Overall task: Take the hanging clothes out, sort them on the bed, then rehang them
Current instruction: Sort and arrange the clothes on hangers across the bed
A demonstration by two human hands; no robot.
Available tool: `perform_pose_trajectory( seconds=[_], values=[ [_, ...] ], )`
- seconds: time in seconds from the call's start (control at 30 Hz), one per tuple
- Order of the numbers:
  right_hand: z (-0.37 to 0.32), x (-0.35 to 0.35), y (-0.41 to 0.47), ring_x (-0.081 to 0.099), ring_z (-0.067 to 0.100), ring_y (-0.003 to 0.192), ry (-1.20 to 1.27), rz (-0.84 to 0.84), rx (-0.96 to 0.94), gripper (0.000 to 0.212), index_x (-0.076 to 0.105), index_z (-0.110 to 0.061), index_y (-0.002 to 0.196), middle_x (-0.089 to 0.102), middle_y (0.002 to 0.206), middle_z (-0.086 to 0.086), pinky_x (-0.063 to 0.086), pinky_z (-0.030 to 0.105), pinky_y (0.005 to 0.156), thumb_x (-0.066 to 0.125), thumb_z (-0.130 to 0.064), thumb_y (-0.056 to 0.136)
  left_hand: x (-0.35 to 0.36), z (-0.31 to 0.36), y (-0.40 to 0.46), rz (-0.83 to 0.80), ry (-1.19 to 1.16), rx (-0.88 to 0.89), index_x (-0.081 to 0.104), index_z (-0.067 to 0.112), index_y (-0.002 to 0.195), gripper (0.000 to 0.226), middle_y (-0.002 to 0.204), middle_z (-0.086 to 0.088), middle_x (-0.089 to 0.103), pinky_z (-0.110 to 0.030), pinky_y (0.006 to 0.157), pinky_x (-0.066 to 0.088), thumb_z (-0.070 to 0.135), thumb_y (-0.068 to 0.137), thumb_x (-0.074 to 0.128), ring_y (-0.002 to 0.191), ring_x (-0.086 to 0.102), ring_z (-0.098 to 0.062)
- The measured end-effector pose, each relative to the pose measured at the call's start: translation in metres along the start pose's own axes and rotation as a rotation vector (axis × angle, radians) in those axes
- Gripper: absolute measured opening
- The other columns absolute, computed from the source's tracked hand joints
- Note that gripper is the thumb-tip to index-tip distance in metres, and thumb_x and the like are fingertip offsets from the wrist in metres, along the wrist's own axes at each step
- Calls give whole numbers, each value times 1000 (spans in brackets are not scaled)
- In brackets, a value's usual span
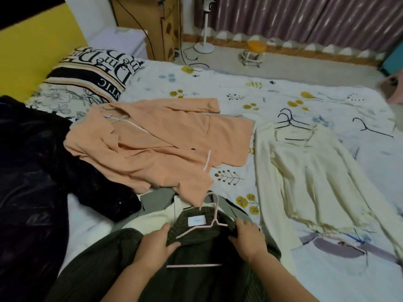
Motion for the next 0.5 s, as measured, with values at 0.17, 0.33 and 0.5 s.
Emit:
perform_pose_trajectory(
  seconds=[0.17,0.33,0.5],
  values=[
    [8,-31,-44,57,26,103,207,214,-59,18,50,-18,100,62,110,5,39,33,75,49,-35,94,-37,29,-50,319,-53,61,51,26,107,25,80,14,58,-17,61,41,39,87,60,75,56,-6],
    [-1,-72,-103,60,28,89,422,407,-190,15,50,-16,89,66,91,5,31,30,65,55,-30,91,-88,49,-110,428,-98,74,53,30,98,22,84,10,66,-27,64,42,38,82,65,83,61,-12],
    [-12,-98,-173,52,22,75,463,448,-322,31,32,-29,70,49,73,-6,27,29,60,54,-28,92,-121,65,-189,275,-77,113,55,43,91,17,82,20,63,-12,63,40,41,79,67,79,57,2]
  ],
)
Point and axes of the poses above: each hand's wrist, its own y-axis towards the middle knuckle, its own x-axis out of the palm, z = x × y, the point moved 2 cm from there along y, towards the middle knuckle
